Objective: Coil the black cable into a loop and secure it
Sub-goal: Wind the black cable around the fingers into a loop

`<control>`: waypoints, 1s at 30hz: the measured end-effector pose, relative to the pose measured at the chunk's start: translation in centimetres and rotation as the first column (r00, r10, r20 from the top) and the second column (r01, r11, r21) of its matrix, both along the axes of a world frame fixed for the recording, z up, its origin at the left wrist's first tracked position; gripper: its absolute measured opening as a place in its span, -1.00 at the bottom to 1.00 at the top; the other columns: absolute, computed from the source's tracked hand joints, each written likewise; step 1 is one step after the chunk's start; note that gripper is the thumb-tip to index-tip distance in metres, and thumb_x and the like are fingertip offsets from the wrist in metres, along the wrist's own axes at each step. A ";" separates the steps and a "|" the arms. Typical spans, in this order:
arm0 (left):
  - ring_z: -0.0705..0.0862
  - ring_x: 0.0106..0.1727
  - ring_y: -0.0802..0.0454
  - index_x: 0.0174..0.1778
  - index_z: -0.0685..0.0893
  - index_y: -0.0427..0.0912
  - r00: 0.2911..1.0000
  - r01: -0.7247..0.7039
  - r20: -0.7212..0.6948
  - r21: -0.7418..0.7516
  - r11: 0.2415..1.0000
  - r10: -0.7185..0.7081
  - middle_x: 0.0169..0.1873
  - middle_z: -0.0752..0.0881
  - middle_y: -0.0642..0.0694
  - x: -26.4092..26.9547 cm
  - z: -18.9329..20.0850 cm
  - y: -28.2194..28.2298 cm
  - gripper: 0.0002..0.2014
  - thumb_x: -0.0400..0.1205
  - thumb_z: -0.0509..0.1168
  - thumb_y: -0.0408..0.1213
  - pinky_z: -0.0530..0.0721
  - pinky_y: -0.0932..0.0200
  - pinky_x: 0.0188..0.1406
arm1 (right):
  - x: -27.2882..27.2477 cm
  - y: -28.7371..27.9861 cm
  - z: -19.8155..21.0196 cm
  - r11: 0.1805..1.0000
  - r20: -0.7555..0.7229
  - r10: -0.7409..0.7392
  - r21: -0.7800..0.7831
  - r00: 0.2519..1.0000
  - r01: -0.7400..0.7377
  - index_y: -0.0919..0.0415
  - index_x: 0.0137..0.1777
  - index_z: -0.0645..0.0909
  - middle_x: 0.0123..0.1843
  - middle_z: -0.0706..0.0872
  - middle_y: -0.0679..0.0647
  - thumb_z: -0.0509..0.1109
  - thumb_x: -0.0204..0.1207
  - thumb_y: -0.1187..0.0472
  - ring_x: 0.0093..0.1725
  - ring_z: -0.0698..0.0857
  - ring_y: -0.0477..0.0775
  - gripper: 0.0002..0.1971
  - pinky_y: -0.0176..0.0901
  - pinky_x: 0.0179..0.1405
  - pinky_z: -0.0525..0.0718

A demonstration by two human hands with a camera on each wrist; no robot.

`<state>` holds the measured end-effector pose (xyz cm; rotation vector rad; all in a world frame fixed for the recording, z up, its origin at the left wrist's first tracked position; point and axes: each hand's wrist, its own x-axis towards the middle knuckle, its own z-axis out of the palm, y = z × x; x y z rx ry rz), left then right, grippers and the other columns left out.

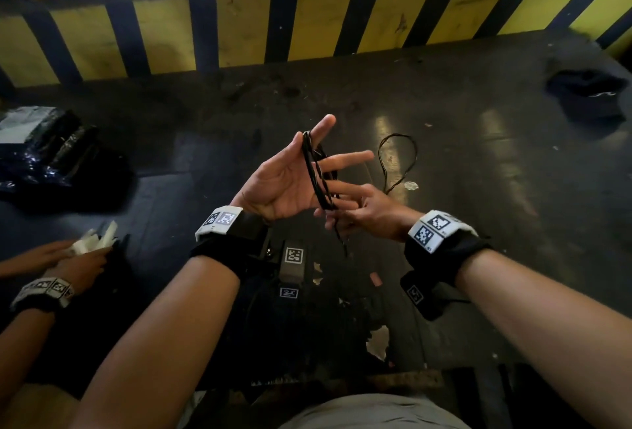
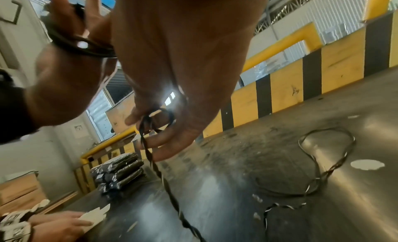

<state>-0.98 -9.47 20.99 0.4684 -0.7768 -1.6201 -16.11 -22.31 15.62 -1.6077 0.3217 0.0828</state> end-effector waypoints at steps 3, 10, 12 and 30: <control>0.11 0.56 -0.78 0.54 0.55 0.19 0.998 -0.068 -0.013 0.023 0.997 0.068 0.73 0.08 -0.47 1.1 -0.5 -0.4 -0.57 0.72 0.24 0.03 0.27 -0.61 0.48 | -0.1 1.2 -0.4 0.997 -0.047 0.069 0.023 0.996 -0.068 0.35 0.29 0.71 -0.18 0.71 0.07 0.28 0.76 0.23 -0.19 0.77 0.05 -0.73 -0.10 -0.15 0.79; 0.33 0.53 -0.74 0.59 0.48 0.26 0.971 -0.231 0.109 0.178 0.956 0.214 0.71 0.19 -0.46 3.6 -2.7 -0.2 -0.48 0.66 0.30 0.08 0.43 -0.52 0.47 | 0.7 2.9 0.4 0.946 -0.149 0.148 -0.267 0.978 -0.184 0.06 0.28 0.73 -0.14 0.72 0.00 0.22 0.79 0.12 -0.33 0.64 -0.10 -0.74 -0.25 -0.40 0.65; 0.41 0.50 -0.71 0.63 0.42 0.27 0.965 -0.249 0.141 0.248 0.936 0.220 0.69 0.23 -0.45 4.2 -3.7 0.2 -0.37 0.61 0.39 0.09 0.51 -0.51 0.44 | 0.8 3.0 0.6 0.912 -0.185 0.167 -0.343 0.969 -0.223 0.05 0.27 0.74 -0.15 0.74 -0.04 0.22 0.78 0.13 -0.37 0.64 -0.18 -0.74 -0.27 -0.37 0.64; 0.44 0.51 -0.50 0.41 0.69 0.25 0.864 -0.130 0.456 0.614 0.779 -0.215 0.57 0.36 -0.10 3.1 -6.5 2.5 -0.65 0.72 0.21 0.03 0.61 -0.36 0.38 | 3.7 -0.9 12.0 0.345 -0.276 0.212 -0.876 0.938 -0.336 -0.17 0.02 0.83 -0.19 0.85 -0.19 0.42 0.62 0.15 -0.17 0.77 -0.22 -0.81 -0.16 -0.16 0.73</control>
